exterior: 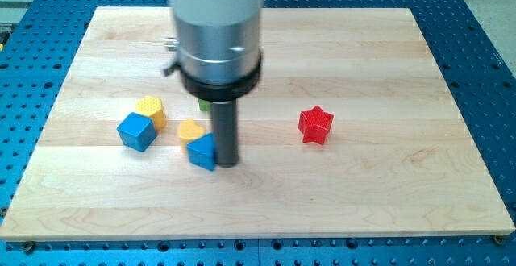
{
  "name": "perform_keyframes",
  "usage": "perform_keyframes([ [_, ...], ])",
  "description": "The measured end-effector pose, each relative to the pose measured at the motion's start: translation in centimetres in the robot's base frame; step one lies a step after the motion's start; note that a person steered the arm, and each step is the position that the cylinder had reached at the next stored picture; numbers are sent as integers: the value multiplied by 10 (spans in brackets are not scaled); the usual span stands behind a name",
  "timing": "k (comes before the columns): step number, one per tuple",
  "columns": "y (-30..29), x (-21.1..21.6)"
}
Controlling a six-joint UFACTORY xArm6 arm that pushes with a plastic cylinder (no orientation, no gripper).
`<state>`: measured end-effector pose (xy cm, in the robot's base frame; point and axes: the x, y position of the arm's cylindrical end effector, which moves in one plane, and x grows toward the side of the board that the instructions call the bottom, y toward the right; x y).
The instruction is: Push the heart into the cube
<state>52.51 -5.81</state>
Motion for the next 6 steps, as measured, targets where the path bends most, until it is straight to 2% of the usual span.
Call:
perform_keyframes([
  [1, -38, -6],
  [2, 7, -10],
  [3, -5, -32],
  [5, -121, -39],
  [6, -88, -39],
])
